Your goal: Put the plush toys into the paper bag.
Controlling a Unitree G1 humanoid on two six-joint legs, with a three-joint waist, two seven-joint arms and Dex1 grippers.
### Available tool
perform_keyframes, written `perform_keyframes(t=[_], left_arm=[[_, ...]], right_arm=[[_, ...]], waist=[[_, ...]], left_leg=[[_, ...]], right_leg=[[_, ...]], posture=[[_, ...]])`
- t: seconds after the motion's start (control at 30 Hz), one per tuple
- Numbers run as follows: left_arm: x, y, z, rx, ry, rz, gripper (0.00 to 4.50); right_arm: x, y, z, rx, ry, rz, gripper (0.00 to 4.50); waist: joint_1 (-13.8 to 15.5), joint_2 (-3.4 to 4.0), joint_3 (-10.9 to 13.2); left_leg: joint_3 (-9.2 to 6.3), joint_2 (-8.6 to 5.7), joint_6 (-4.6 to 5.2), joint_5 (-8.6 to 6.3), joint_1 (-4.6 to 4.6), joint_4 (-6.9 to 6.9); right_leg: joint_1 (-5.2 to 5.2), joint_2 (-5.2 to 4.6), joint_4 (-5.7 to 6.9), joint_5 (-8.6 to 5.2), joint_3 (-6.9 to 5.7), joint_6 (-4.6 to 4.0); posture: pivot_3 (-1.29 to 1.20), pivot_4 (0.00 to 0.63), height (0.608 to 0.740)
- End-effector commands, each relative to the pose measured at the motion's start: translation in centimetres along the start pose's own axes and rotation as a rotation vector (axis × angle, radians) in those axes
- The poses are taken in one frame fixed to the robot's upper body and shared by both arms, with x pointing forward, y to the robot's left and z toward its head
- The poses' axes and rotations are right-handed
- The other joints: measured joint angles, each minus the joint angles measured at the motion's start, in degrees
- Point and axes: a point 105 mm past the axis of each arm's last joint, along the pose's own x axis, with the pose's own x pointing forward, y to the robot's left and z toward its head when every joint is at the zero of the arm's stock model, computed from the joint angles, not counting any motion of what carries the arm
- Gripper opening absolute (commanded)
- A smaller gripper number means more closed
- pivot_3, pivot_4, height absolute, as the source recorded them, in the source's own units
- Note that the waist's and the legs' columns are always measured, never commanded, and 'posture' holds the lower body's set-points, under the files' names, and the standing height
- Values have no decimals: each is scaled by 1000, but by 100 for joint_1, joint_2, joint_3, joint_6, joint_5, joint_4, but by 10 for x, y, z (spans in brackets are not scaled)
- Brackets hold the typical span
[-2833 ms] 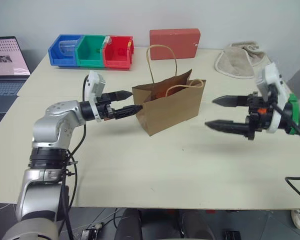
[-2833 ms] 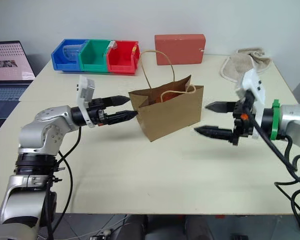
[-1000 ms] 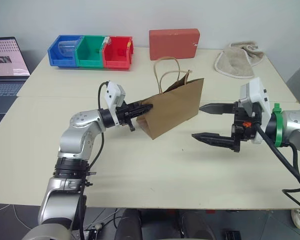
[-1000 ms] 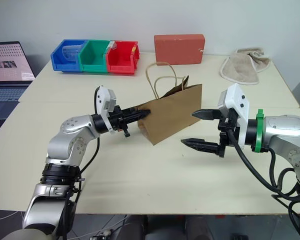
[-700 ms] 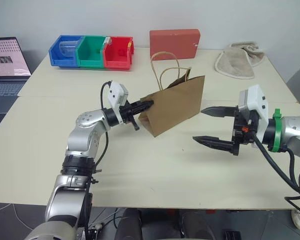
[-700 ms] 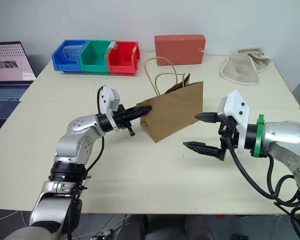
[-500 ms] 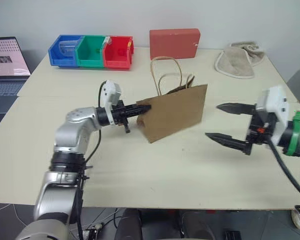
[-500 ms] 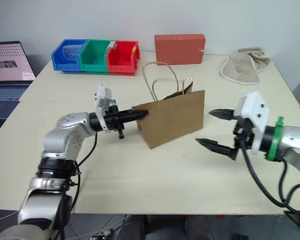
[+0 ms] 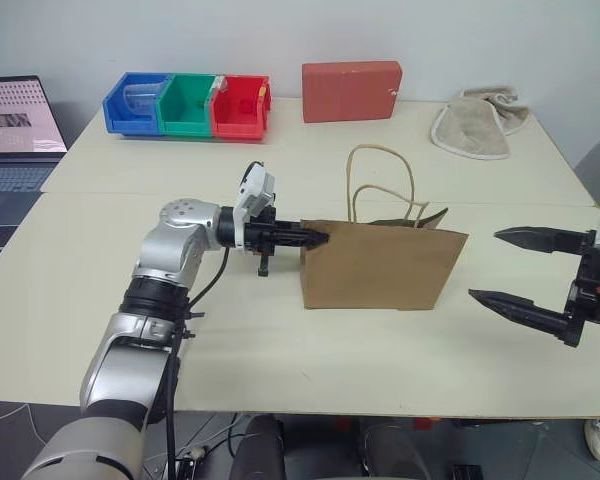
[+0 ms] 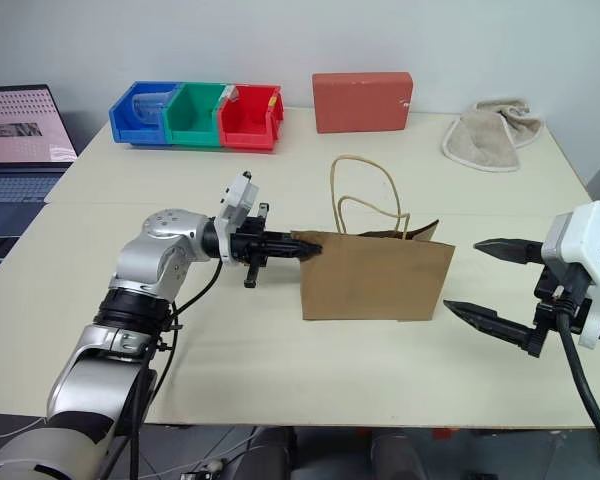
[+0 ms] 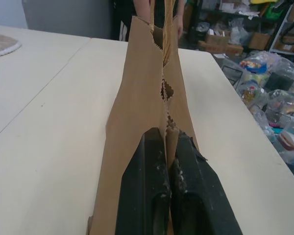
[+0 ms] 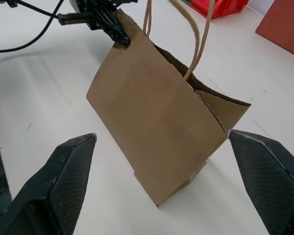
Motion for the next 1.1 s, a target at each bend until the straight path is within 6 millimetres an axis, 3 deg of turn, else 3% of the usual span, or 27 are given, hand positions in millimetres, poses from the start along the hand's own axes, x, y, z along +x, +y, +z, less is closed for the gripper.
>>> perform_keyframes(t=[0.03,0.17,0.27,0.5,0.63,0.8,0.97,1.1], left_arm=[[-5,1,8,61,21,14,18],[-10,2,2,41,48,57,18],[-15,2,4,85,70,74,627],[-35,-6,11,97,100,111,2819],[-97,-21,11,140,270,316,4078],[-149,-40,15,122,415,501,4078],[-175,-54,10,72,475,584,4078],[-174,-57,9,33,437,572,4078]], right_arm=[[0,-2,6,-35,-20,-9,4500],[2,-7,5,-43,-10,-3,4500],[3,-10,4,-44,-9,12,4500],[3,-18,6,-66,-11,13,4500],[-8,-40,6,-101,22,7,4500],[-28,-63,-1,-144,105,14,4500],[-39,-80,-3,-166,143,13,4500],[-29,-82,-5,-174,138,41,4500]], waist=[[4,0,0],[-5,0,0],[-14,0,0],[-47,0,0],[-164,1,1],[-175,4,3],[-101,4,3],[-103,5,4]], left_leg=[[0,0,0,0,0,0],[1,0,0,0,2,-1],[1,1,0,0,5,0],[0,2,0,0,6,-3],[10,7,0,0,8,-7],[16,9,0,-1,15,-15],[20,9,0,-1,17,-14],[32,12,0,-1,19,-13]], right_leg=[[0,0,0,0,0,0],[0,0,1,0,1,0],[2,1,2,0,2,0],[2,0,1,0,1,0],[-2,0,2,0,8,-1],[-2,-2,-2,-3,8,-2],[8,-6,-26,-7,8,3],[8,-8,-34,-9,13,0]], posture=[[0,150,740],[0,150,740],[0,150,740],[0,150,740],[0,150,740],[0,150,740],[0,150,740],[0,150,740]])
